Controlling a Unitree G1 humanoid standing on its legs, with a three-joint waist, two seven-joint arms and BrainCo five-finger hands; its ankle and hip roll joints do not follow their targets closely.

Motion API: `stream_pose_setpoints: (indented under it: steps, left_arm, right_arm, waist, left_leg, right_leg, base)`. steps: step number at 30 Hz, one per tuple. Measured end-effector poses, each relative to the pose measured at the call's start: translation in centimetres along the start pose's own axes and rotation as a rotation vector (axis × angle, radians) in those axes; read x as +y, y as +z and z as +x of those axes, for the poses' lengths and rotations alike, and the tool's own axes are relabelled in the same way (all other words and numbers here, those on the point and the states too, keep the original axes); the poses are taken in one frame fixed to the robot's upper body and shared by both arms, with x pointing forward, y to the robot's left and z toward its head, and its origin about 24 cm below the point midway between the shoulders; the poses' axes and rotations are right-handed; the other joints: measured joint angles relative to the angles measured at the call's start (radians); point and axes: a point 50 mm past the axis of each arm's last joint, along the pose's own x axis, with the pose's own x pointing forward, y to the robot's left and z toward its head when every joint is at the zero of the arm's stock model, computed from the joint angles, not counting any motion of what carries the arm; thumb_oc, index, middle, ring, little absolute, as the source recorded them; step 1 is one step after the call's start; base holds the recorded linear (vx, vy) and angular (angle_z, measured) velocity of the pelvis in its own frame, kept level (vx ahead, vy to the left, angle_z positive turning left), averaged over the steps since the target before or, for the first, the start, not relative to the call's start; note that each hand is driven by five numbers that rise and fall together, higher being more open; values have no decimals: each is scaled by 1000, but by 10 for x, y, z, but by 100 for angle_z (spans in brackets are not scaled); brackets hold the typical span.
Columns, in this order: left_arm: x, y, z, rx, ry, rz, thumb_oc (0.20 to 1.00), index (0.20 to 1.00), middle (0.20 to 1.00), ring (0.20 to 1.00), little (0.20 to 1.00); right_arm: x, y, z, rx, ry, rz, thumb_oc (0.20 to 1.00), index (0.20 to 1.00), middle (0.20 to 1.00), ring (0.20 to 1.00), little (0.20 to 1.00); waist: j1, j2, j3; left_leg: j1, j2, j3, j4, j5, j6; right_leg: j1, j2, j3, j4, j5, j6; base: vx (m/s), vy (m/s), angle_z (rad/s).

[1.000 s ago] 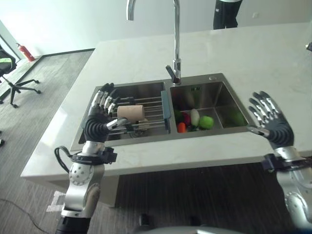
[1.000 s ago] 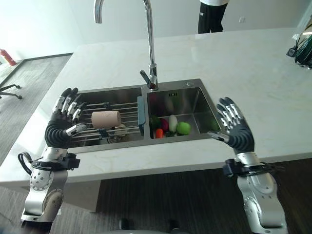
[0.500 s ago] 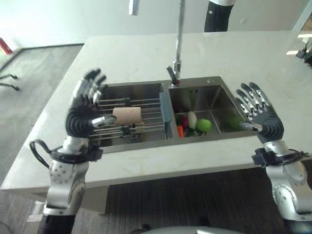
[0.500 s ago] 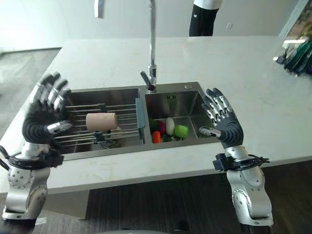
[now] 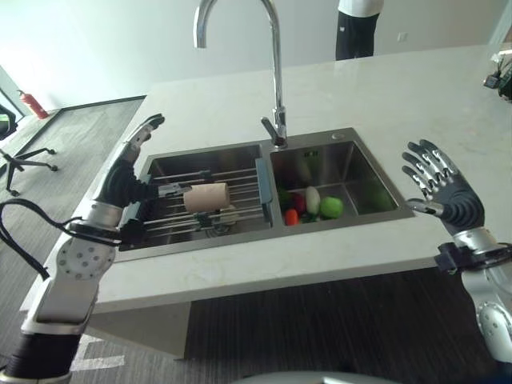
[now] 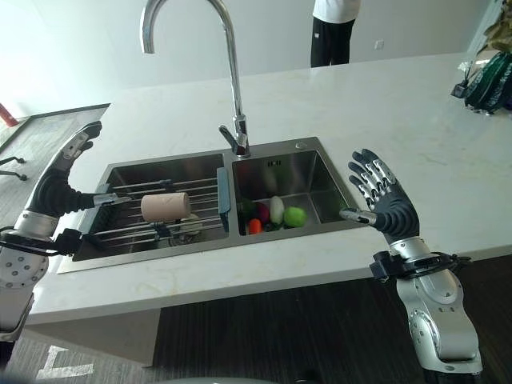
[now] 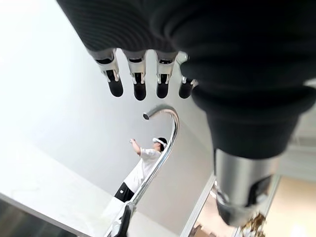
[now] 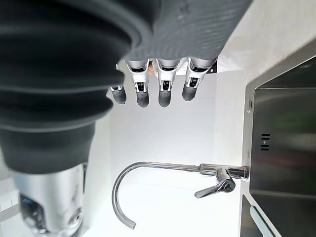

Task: Place the dishes in the dishwasher.

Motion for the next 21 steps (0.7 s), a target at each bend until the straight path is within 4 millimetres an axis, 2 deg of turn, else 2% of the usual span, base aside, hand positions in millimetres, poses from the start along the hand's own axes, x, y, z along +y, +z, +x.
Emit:
stream_pose_setpoints:
  steps: [4,6,8,11,13,17,21]
  left_arm:
    - [2,-22,6,105,-24,104,1000,1000,1000,1000,1000]
    - [3,-28,7,126,-99,230,1000,1000,1000,1000,1000]
    - [15,-35,10,158,-147,335,1000,1000,1000,1000,1000]
    - [24,-54,14,258,-180,392,1000,1000,1000,1000,1000]
    - [18,-72,8,357,-225,390,1000,1000,1000,1000,1000]
    - [10,-98,-6,485,-304,385,1000,1000,1000,1000,1000]
    - [11,-114,-17,567,-312,379,1000,1000,1000,1000,1000]
  right_arm:
    - [-4,-4,1,27,-9,-3,1000,1000,1000,1000,1000]
    - [-7,-8,0,50,-14,-3,1000,1000,1000,1000,1000]
    - [-10,-7,0,60,-1,-26,1000,1000,1000,1000,1000]
    - [-12,-5,2,60,17,-27,1000,1000,1000,1000,1000]
    - [-11,-6,3,66,33,-26,1000,1000,1000,1000,1000]
    - [-13,-3,5,88,80,-61,1000,1000,1000,1000,1000]
    - [-14,-4,4,105,117,-62,1000,1000,1000,1000,1000]
  waist:
    - [-25,6,-7]
    - [-32,7,-14]
    - [-44,11,-17]
    - [-51,23,-34]
    - [-58,33,-43]
    - [-81,31,-44]
    - [-99,21,-43]
  left_leg:
    - [14,2,16,-4,0,-1]
    - [14,5,24,-6,-1,-2]
    - [14,5,26,-6,-4,0]
    - [15,4,40,-6,-7,4]
    - [14,4,53,-6,-6,4]
    - [18,5,65,-6,-5,2]
    - [19,3,78,-6,-4,-1]
  right_leg:
    - [4,1,10,0,1,-1]
    - [2,1,16,-1,2,-1]
    - [1,2,20,-5,1,0]
    - [-8,2,35,-5,1,5]
    - [-16,3,43,-5,7,6]
    - [-22,5,62,-5,10,4]
    - [-28,4,70,-5,12,4]
  base:
    - [2,36,-9]
    - [1,40,-9]
    - [-8,48,-6]
    - [1,48,-15]
    - [40,75,-17]
    - [81,93,-9]
    - [108,131,-8]
